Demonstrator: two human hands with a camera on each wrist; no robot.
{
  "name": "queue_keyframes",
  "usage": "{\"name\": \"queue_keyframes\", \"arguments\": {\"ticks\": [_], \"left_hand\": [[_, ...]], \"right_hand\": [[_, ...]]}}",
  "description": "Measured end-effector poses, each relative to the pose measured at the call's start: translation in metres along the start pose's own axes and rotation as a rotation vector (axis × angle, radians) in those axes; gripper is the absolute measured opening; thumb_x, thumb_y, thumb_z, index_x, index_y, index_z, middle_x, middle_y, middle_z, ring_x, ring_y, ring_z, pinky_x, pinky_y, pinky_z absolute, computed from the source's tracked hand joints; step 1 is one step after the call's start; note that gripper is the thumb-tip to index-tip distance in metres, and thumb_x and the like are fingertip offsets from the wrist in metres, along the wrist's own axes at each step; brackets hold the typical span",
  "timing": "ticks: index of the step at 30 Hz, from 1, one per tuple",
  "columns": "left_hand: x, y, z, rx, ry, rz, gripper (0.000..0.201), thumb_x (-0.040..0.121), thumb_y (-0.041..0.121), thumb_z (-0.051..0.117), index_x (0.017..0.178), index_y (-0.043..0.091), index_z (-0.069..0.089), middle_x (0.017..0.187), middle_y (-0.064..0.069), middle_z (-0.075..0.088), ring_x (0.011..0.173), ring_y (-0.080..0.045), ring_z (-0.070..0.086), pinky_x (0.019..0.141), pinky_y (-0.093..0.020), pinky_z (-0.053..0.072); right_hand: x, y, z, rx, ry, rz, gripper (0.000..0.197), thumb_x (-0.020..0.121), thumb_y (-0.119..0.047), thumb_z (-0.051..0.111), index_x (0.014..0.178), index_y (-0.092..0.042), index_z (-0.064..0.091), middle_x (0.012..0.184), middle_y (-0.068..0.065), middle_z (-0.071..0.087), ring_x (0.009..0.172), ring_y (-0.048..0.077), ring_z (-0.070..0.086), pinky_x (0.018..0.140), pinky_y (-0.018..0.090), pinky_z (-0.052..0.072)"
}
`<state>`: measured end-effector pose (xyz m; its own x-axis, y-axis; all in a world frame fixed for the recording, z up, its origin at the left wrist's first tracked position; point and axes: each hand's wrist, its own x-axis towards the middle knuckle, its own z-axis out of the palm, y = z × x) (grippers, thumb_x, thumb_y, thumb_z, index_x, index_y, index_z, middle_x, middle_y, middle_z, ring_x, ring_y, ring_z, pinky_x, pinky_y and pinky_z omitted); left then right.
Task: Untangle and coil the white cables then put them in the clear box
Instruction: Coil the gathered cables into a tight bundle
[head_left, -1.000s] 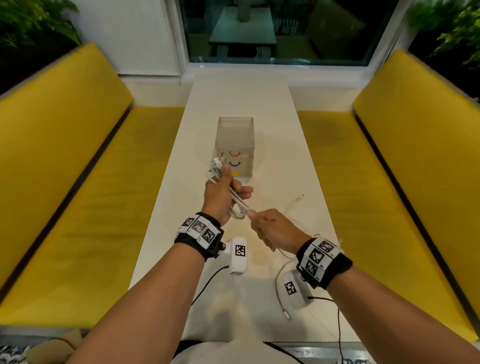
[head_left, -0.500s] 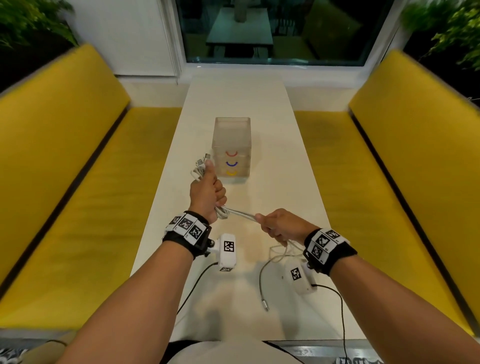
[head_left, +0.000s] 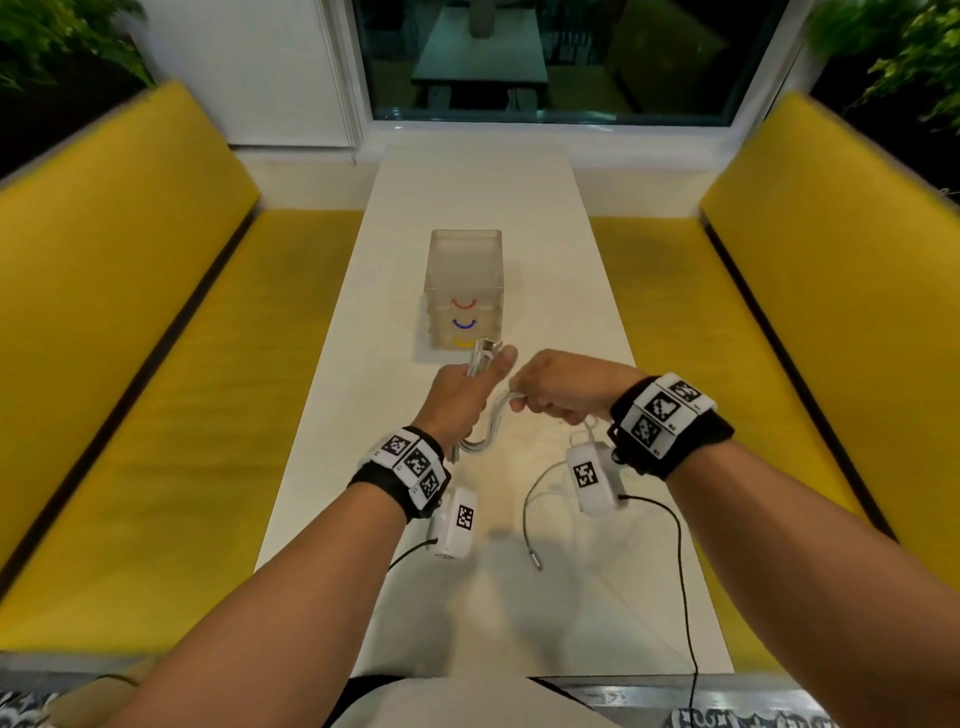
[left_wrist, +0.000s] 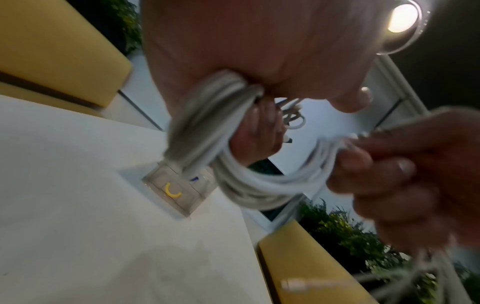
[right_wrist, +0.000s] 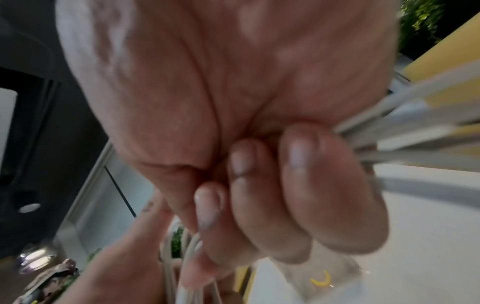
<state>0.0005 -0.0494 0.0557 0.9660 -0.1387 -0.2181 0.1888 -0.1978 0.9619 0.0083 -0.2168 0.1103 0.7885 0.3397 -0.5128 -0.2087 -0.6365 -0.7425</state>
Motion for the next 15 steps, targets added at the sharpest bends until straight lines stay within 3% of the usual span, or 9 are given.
{"name": "queue_keyframes", "arguments": {"ticks": [2,5,8,10,13,15], "left_hand": [[-0.001,-0.002,0.008,0.020,-0.056,0.047,0.063,0.078,0.082,0.055,0.061,0.022,0.053,0.050,0.008,0.039,0.042,-0.011,0.030,0.046,-0.026,0.023],[0.000,-0.005,0.007,-0.037,-0.118,0.040,0.061,0.075,0.079,0.060,0.070,0.019,0.054,0.055,0.003,0.034,0.043,-0.012,0.029,0.043,-0.023,0.024],[0.001,-0.008,0.004,-0.061,-0.227,0.051,0.037,0.087,0.049,0.073,0.084,0.014,0.060,0.058,0.001,0.027,0.045,-0.014,0.023,0.043,-0.023,0.021],[0.000,-0.008,0.005,-0.063,-0.272,0.052,0.029,0.092,0.037,0.071,0.094,0.010,0.063,0.059,0.000,0.027,0.046,-0.015,0.022,0.043,-0.024,0.020],[0.001,-0.011,0.008,-0.003,-0.247,0.059,0.037,0.096,0.040,0.064,0.104,0.004,0.063,0.059,0.004,0.032,0.046,-0.013,0.029,0.043,-0.024,0.026],[0.001,-0.014,0.007,0.046,-0.224,0.069,0.033,0.099,0.043,0.058,0.100,0.011,0.065,0.057,0.008,0.037,0.047,-0.011,0.032,0.044,-0.025,0.029]], "right_hand": [[-0.001,-0.014,-0.004,-0.019,-0.012,-0.009,0.021,0.091,-0.019,0.046,0.082,-0.010,0.061,0.056,-0.004,0.037,0.047,0.011,0.022,0.045,0.022,0.016],[0.000,-0.021,-0.009,-0.018,-0.047,0.006,0.022,0.094,-0.015,0.046,0.077,-0.010,0.059,0.058,-0.001,0.037,0.047,0.012,0.022,0.044,0.021,0.016],[0.003,-0.018,-0.016,0.046,-0.021,0.005,0.040,0.101,-0.021,0.055,0.063,-0.011,0.051,0.049,-0.002,0.036,0.042,0.012,0.022,0.043,0.021,0.017],[0.004,-0.016,-0.020,0.048,0.007,-0.005,0.041,0.099,-0.024,0.063,0.063,-0.008,0.053,0.044,-0.002,0.037,0.039,0.011,0.025,0.041,0.020,0.019],[0.004,-0.014,-0.025,-0.072,0.059,-0.026,0.042,0.090,-0.037,0.073,0.066,-0.005,0.061,0.045,0.001,0.047,0.040,0.014,0.036,0.040,0.021,0.027],[0.005,-0.013,-0.028,-0.181,0.089,-0.012,0.052,0.085,-0.054,0.072,0.067,-0.006,0.065,0.050,0.003,0.052,0.044,0.018,0.041,0.045,0.025,0.034]]}}
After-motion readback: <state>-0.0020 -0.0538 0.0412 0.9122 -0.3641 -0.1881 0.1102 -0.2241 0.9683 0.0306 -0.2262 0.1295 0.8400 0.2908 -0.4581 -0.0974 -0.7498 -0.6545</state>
